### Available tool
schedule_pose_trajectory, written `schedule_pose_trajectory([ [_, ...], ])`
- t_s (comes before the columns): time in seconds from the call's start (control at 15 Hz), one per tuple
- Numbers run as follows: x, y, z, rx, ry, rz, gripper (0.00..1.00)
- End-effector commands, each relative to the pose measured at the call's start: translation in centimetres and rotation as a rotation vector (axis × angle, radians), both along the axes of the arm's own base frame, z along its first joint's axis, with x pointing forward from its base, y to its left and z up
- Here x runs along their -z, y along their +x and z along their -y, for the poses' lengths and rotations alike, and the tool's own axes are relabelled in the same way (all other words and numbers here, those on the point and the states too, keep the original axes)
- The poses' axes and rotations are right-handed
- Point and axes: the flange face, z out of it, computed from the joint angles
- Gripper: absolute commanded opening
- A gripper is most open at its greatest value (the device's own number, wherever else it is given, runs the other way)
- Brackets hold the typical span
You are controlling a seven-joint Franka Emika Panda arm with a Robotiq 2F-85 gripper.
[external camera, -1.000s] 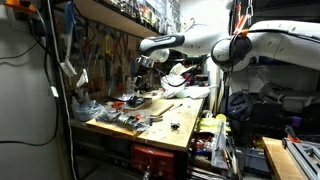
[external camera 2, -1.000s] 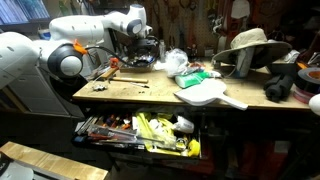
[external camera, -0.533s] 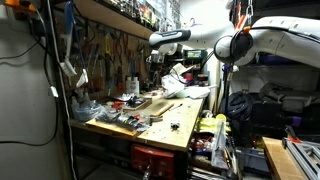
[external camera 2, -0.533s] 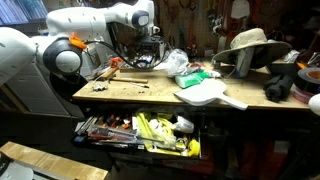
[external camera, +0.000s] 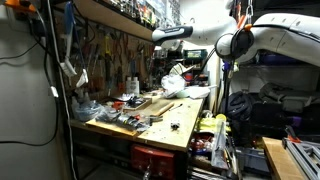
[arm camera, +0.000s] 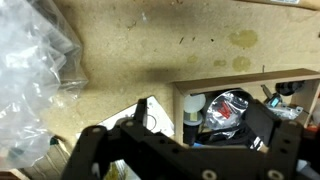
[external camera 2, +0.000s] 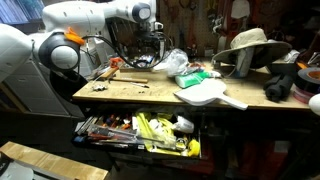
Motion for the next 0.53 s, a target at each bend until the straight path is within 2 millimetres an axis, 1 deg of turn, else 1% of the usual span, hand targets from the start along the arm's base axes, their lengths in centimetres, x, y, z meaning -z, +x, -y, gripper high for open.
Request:
schedule_pose_trajectory([
  [0.0,-1.0,-1.5,0.5,0.152,-0.005,-0.101,1.00],
  [0.2,-0.9,-2.9,1.2,0.242,-0.015,-0.199,1.00],
  [0.33,-0.6,-4.2,1.9,0.286,-0.017,-0.278,1.00],
  [0.47,-0.5,-5.3,2.7,0.294,0.007,-0.321,1.00],
])
